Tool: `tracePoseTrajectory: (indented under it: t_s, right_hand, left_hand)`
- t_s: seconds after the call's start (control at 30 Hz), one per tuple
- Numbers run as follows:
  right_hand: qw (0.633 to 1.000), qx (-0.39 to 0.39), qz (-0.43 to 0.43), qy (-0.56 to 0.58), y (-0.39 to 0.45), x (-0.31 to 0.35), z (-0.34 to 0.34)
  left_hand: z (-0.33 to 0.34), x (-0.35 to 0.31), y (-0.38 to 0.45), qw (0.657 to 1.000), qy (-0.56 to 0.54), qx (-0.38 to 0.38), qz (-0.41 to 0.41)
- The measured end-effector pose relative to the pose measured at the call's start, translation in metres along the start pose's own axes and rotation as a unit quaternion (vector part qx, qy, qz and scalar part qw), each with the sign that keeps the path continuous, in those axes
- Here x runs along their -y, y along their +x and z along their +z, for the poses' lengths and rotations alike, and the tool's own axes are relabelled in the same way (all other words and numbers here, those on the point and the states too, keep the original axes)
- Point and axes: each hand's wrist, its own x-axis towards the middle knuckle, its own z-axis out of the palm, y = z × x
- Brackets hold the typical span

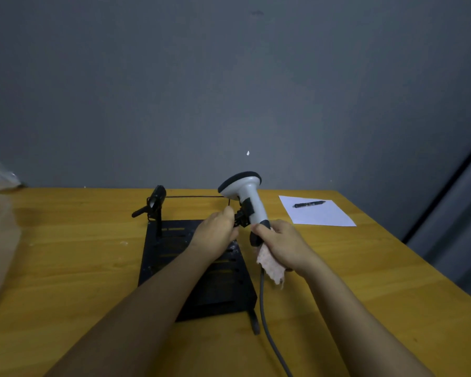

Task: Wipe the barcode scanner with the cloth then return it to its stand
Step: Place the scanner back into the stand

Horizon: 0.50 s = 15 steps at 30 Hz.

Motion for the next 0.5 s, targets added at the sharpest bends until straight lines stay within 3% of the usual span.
tracePoseTrajectory:
  t_s: [0.33, 0.5]
  right_hand:
    - [1.000, 0.008, 0.018, -0.010, 0.000, -0.002, 0.001]
    - [0.995, -0.070, -0.018, -0.063, -0.008, -0.006, -0.010]
  left_hand:
    - [-0.006, -0.007, 0.000, 0.994, 0.103, -0.023, -0.010]
    - [-0.006, -0.015, 0.001, 0.986, 0.158, -0.015, -0.053]
